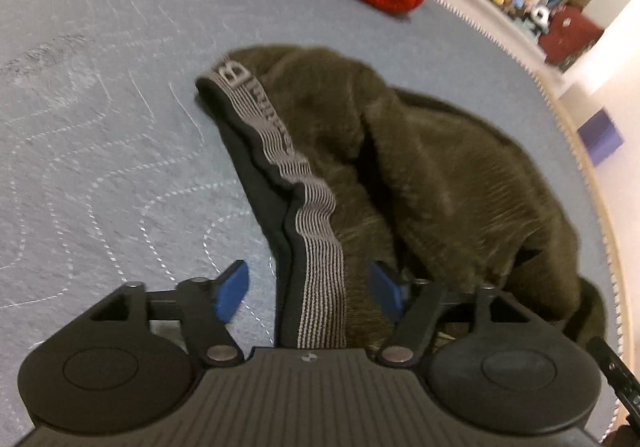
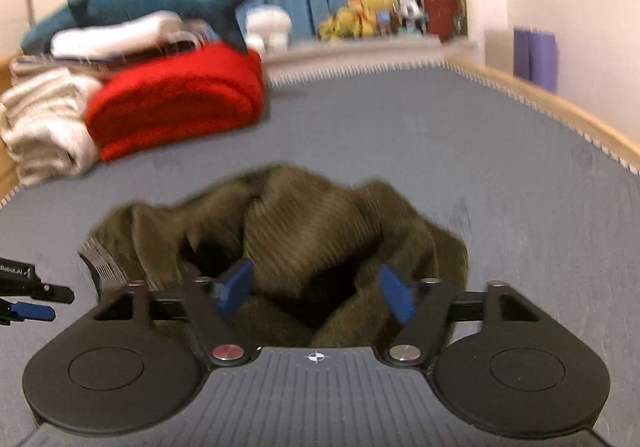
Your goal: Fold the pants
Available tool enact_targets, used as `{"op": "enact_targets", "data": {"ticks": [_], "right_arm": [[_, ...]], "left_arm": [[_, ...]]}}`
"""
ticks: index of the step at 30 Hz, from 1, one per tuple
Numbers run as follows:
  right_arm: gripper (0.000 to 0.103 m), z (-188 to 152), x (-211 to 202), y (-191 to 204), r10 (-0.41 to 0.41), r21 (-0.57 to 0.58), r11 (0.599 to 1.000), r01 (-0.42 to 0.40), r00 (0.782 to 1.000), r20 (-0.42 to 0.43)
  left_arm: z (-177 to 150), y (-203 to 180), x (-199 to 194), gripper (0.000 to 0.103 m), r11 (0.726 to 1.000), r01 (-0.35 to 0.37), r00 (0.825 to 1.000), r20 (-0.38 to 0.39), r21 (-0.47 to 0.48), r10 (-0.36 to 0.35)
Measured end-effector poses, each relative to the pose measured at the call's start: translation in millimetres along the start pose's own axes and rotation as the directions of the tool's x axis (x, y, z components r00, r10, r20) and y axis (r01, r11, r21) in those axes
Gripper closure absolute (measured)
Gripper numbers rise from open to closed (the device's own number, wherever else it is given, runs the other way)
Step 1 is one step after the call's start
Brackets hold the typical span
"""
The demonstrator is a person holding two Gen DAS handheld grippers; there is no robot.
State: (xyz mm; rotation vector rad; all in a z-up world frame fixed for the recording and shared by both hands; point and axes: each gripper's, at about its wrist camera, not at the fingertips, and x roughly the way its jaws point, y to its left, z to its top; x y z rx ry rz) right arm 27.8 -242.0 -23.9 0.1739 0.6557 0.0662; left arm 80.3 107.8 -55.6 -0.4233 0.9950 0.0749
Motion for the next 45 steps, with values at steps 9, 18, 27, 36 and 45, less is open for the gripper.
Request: {"op": "enact_targets", "data": {"ticks": [9,18,27,36,45], "right_arm": [[0.015,-29.2,54.5,-21.2,0.017,0.124,0.992,0.018,0.960,-0.280],[0.083,-31.2,54.7,-23.3,0.028,0.105,0.994,-0.005,0.976,-0.217],[0.096,-3.8,6.2,-33.0,-0.022,0.159,0.987,0.008,0.996,0.085],[0.091,-29.6,23.5,4.2,0.073,-0.056,0.995,-0.081,0.989,-0.126],[0.082,3.3,20.5,-2.5,0.089,0.030,0.996,-0.085,0.978,-0.189]], "left_arm": [[-19.3,-28.3,59.9,0.019,0.991,-0.044,0.998,-0.030,0.127,0.048],[-32.5,-34.6,34.1,0.067,0.943,-0.096,0.993,0.102,0.319,0.066],[-3.5,25.4,-76.6,0.079,0.979,-0.184,0.916,0.375,0.082,0.141],[-8.9,130.9,-114.1,0.075,0.946,-0.186,0.945,0.213,-0.266,0.246],[7.0,121.9,-121.5,0.042,0.914,-0.180,0.933,0.231,-0.365,0.276]]}}
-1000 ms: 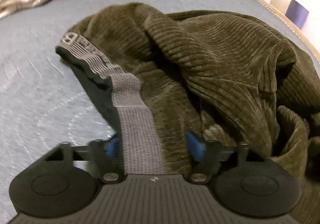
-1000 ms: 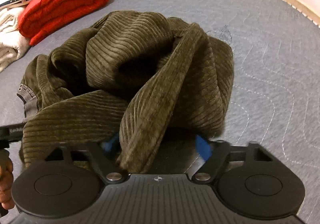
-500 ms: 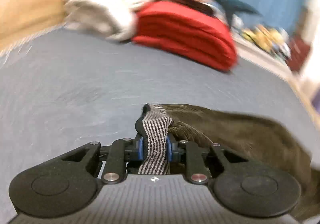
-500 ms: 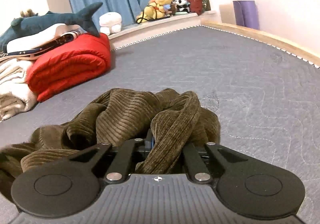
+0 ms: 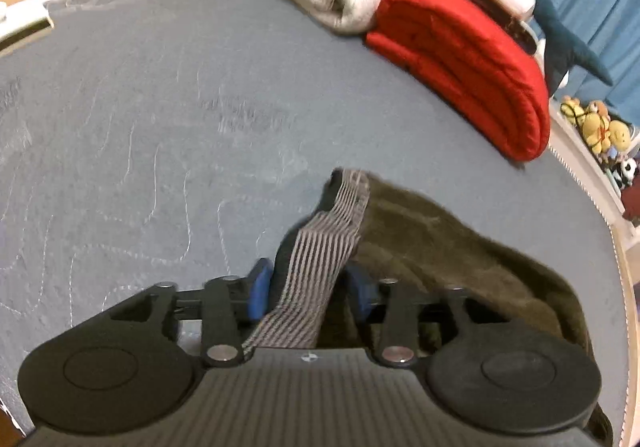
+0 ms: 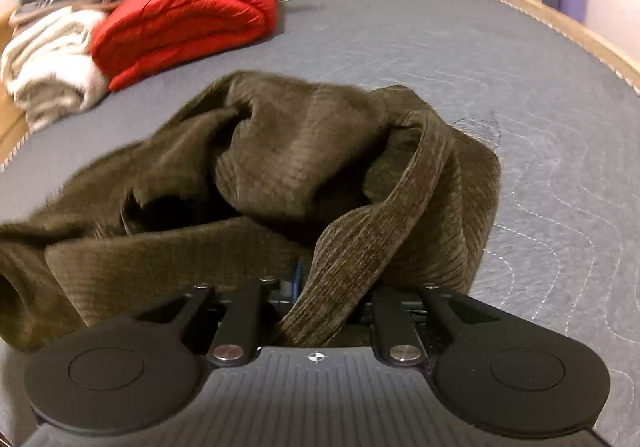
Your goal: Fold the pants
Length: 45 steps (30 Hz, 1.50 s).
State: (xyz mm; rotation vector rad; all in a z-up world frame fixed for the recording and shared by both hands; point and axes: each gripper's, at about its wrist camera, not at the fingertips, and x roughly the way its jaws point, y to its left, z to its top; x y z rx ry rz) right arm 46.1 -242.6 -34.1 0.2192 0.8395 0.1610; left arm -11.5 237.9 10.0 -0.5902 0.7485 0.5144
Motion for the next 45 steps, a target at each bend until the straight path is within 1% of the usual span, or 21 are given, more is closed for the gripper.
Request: {"op": "enact_targets", "data": {"ticks": [1,3,6,8,11,14,16,17,19,25,28,29,31,32,33,34,35,37,40,42,45], "right_arm": [[0.082,1.5,-1.5,-2.2,-0.002,-0.001,1.000,0.002,1.000,0.004],[0.082,10.8,-9.0,-9.6,-0.021,-0.008,1.000,0.021,1.000,0.020],[0.082,22.6,-17.6,-21.2,-0.018,0.025,1.000,0.017,0.999,0.032],[0.082,29.9,-17.6,-28.0,-0.002,0.054,0.999,0.000,0.999,0.050],[0.081,36.9,-9.2,-41.2,0.011,0.104,0.994,-0.018,0.998,0.065],[0.080,31.0,3.1,-51.9,0.033,0.117,0.992,-0.043,0.996,0.079],[0.080,23.9,11.0,-57.3,0.028,0.097,0.995,-0.033,0.998,0.055],[0.077,23.2,14.2,-57.9,0.029,0.090,0.995,-0.032,0.999,0.029],[0.075,27.2,15.7,-59.2,0.058,0.069,0.996,-0.058,0.998,0.011],[0.074,39.3,8.5,-81.1,0.139,0.097,0.985,-0.141,0.990,0.019],[0.074,46.6,0.0,-96.0,0.158,0.121,0.979,-0.162,0.986,0.050],[0.073,50.1,-6.4,-102.7,0.148,0.132,0.979,-0.157,0.986,0.076],[0.058,55.0,-23.3,-115.6,0.098,0.160,0.979,-0.124,0.982,0.159],[0.041,56.8,-35.1,-121.3,0.035,0.169,0.983,-0.075,0.972,0.230],[0.032,57.8,-42.1,-123.9,-0.021,0.165,0.986,-0.027,0.959,0.284],[0.032,58.4,-44.6,-124.5,-0.057,0.153,0.988,0.010,0.948,0.312],[0.032,59.0,-42.8,-125.0,-0.071,0.140,0.990,0.027,0.945,0.318],[0.032,59.1,-29.9,-126.4,-0.059,0.139,0.990,0.021,0.959,0.276],[0.033,56.9,1.9,-131.2,-0.024,0.198,0.980,-0.006,0.989,0.148],[0.033,54.5,23.9,-135.2,0.008,0.250,0.968,-0.024,0.998,0.066],[0.032,51.3,44.6,-132.0,0.031,0.274,0.961,-0.029,1.000,-0.002]], "left_arm": [[0.7,-7.8,-5.1,0.038,1.000,-0.002,1.000,0.031,0.006,0.002],[1.4,-16.7,-18.3,0.037,1.000,-0.004,0.997,0.072,0.013,0.003],[2.0,-32.3,-28.3,0.030,0.999,0.042,0.992,0.115,0.024,-0.044],[-4.2,-47.7,-27.3,0.030,0.995,0.062,0.991,0.111,0.083,-0.071],[-17.3,-70.5,-16.3,0.030,0.980,0.100,0.991,0.075,0.171,-0.114],[-30.3,-89.3,-6.6,0.030,0.960,0.126,0.988,0.055,0.249,-0.144],[-39.0,-104.1,-2.0,0.029,0.939,0.137,0.985,0.055,0.316,-0.162],[-42.9,-110.3,0.1,0.029,0.929,0.134,0.984,0.061,0.345,-0.165],[-49.6,-122.9,5.2,0.029,0.912,0.126,0.983,0.076,0.391,-0.169],[-62.5,-144.8,2.6,0.029,0.884,0.164,0.971,0.088,0.437,-0.224],[-64.5,-147.3,5.7,0.029,0.865,0.216,0.963,0.047,0.453,-0.265],[-66.2,-148.7,7.3,0.030,0.856,0.238,0.960,0.023,0.459,-0.279],[-70.6,-151.2,10.9,0.037,0.834,0.273,0.953,-0.019,0.479,-0.301],[-74.0,-152.1,11.5,0.047,0.827,0.271,0.954,-0.025,0.493,-0.298],[-77.5,-153.9,12.7,0.056,0.821,0.267,0.956,-0.031,0.505,-0.292],[-80.6,-156.3,13.8,0.063,0.813,0.271,0.956,-0.041,0.515,-0.292],[-82.4,-157.7,14.9,0.064,0.806,0.280,0.954,-0.055,0.521,-0.295],[-87.5,-160.9,15.8,0.064,0.793,0.302,0.948,-0.076,0.529,-0.310],[-94.1,-166.4,18.5,0.063,0.780,0.306,0.947,-0.090,0.546,-0.308],[-99.4,-168.1,20.8,0.062,0.775,0.308,0.947,-0.098,0.552,-0.307],[-106.2,-168.9,24.3,0.060,0.768,0.310,0.947,-0.112,0.561,-0.301]]}}
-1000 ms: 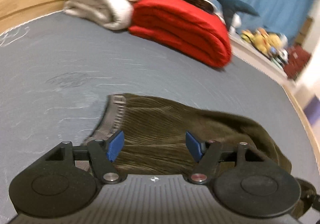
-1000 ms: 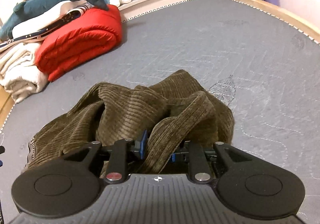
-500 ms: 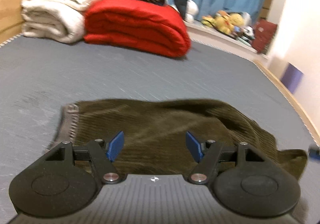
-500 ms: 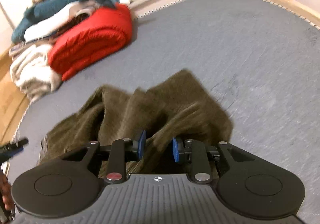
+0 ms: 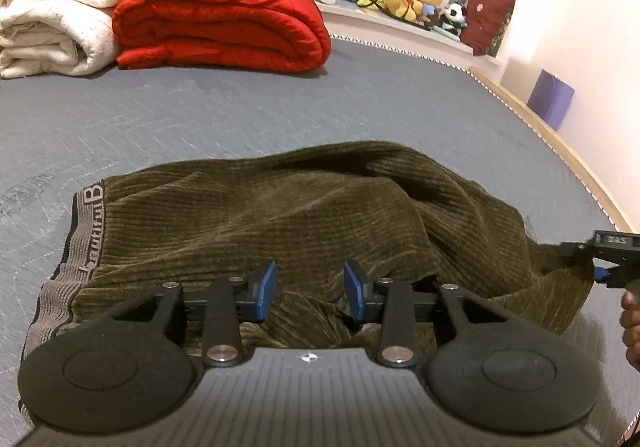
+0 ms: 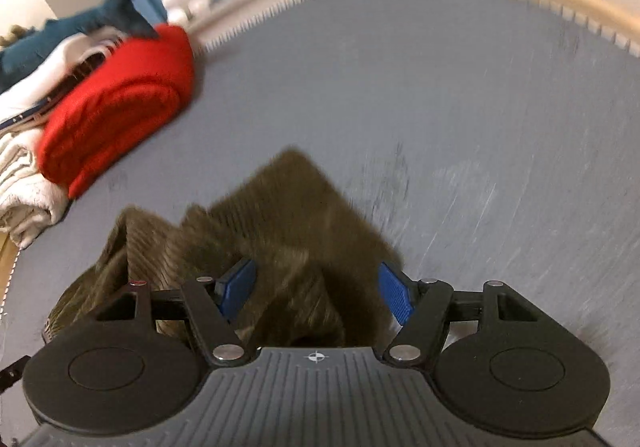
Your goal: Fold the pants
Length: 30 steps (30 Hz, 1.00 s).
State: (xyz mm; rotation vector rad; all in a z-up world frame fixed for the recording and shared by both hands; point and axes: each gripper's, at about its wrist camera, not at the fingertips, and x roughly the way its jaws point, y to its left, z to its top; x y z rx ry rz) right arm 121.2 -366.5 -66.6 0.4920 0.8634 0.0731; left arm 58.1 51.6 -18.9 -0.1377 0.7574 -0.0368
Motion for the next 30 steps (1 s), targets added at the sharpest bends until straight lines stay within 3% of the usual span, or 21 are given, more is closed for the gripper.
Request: {"op": "enact_targets", "data": {"ticks": [8,10,15,23,30], "right_arm": [[0.033,-15.6,22.6,27.4,-0.017,-0.120,0.993,0.012,0.999,-0.046],[0.039,-19.4,26.2,34.7,-0.044,-0.171,0.985,0.036,0.998,-0.041],[0.066,-26.2,26.0,41.6,-0.049,-0.242,0.970,0.039,0.998,-0.034],[0.083,-32.2,5.9,50.4,-0.022,-0.298,0.954,0.028,0.999,0.023],[0.087,-38.2,-20.7,63.8,0.014,-0.386,0.922,0.010,0.998,0.059]], "left_arm": [[-6.3,-4.1,-0.2,0.053,1.000,0.016,1.000,-0.017,0.016,-0.016],[-6.8,-3.8,-1.6,0.053,1.000,0.021,1.000,-0.019,0.016,-0.021],[-7.4,-2.7,-7.2,0.052,0.999,0.029,0.999,-0.016,0.015,-0.029],[-8.7,-2.9,-8.5,0.051,0.999,0.029,0.999,-0.024,0.014,-0.029],[-10.9,-7.7,-6.6,0.051,0.999,0.032,0.999,-0.030,0.021,-0.031]]}}
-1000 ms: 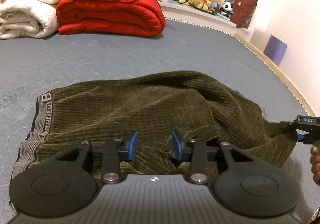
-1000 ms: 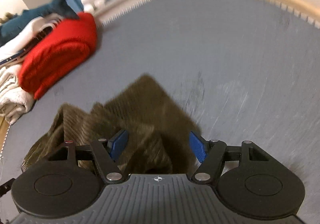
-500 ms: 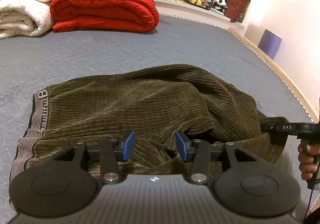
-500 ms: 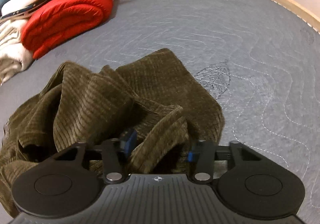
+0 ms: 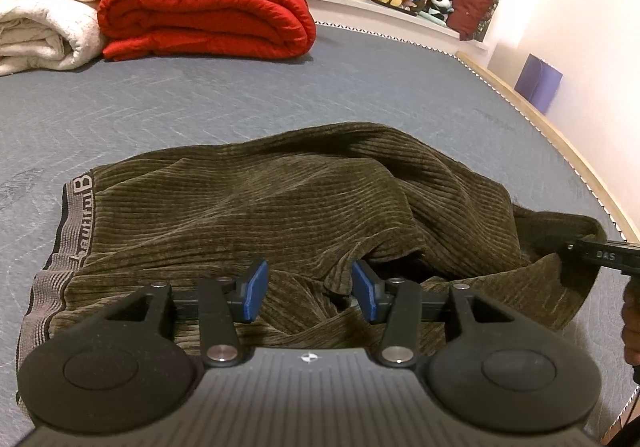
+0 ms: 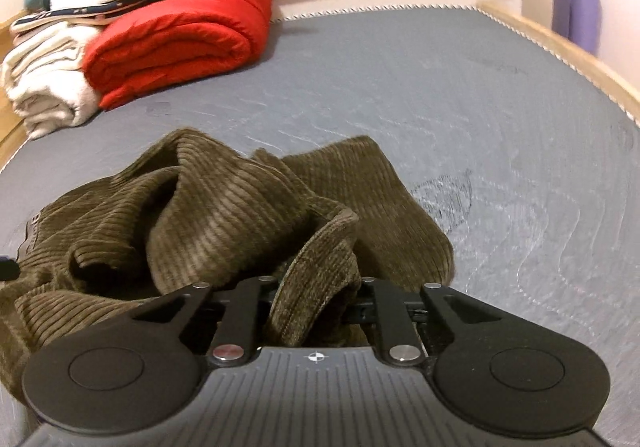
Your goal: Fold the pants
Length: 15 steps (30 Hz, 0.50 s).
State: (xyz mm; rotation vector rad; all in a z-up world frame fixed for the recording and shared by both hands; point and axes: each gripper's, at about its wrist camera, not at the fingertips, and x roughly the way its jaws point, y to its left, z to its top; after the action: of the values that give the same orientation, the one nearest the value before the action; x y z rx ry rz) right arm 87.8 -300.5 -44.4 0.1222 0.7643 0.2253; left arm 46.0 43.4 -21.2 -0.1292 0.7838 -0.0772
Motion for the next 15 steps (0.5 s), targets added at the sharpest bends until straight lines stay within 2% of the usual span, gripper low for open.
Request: {"op": "enact_targets", "data": {"ticks": [9,15], "right_arm": [[0.089,-6.9,-43.3,9.2,0.063,-0.125,0.990,-0.060,0.998,0.022],[0.089,-21.5,-67.4,12.7,0.096,-0.235,0.967,-0.098,0.995,-0.019]], "left_arm": [[-1.7,-8.7,0.6,0.051,1.000,0.015,1.000,-0.001,0.018,-0.015],[-2.1,-14.7,-1.3,0.051,0.999,0.029,1.000,-0.001,0.020,-0.029]]}}
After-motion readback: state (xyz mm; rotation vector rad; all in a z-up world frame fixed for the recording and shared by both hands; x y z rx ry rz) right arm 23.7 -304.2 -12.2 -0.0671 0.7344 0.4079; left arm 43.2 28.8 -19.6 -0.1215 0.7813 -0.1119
